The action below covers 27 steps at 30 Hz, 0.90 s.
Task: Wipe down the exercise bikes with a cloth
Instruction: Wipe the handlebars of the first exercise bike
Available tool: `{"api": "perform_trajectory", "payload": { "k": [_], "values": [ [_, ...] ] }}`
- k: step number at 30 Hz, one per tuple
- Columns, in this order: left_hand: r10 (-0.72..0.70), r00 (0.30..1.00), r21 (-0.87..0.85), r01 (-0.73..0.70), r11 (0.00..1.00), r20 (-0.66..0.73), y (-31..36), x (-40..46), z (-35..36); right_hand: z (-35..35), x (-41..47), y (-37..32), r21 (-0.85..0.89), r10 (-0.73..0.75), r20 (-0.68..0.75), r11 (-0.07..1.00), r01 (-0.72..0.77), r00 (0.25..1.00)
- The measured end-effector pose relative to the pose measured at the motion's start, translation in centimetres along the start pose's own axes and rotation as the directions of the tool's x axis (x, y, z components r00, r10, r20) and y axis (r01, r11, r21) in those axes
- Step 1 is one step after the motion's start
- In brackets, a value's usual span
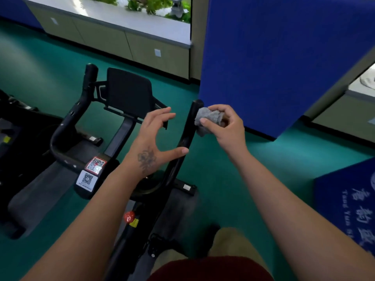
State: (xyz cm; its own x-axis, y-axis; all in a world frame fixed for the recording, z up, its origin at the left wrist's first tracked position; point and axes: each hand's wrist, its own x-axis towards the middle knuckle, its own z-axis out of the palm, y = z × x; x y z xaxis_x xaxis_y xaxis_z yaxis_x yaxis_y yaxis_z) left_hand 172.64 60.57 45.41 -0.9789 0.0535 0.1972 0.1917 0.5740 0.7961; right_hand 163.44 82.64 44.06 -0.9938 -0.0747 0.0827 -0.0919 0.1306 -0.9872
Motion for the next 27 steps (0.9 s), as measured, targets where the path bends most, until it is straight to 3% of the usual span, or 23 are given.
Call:
{"api": "perform_trajectory", "payload": {
  "k": [10,13,20,27],
  "values": [
    [-0.053,0.996,0.042,0.057,0.998,-0.072,0.6,-0.8,2.6,-0.1,-0.3,1.8,-0.052,0.005,0.132,0.999,0.001,0.991],
    [-0.081,0.994,0.05,0.085,0.995,-0.076,1.1,-0.7,2.4,-0.2,-0.2,2.3,0.005,-0.002,0.163,1.0,0.001,0.987],
    [-0.111,0.989,-0.015,0.11,0.994,-0.096,2.0,-0.5,2.0,-0.4,2.6,1.9,0.143,-0.052,0.09,0.989,0.039,0.995],
    [-0.096,0.989,0.04,0.101,0.994,-0.113,2.0,-0.5,2.4,0.1,-0.7,4.5,0.127,0.006,0.222,0.991,-0.035,0.975]
  ]
}}
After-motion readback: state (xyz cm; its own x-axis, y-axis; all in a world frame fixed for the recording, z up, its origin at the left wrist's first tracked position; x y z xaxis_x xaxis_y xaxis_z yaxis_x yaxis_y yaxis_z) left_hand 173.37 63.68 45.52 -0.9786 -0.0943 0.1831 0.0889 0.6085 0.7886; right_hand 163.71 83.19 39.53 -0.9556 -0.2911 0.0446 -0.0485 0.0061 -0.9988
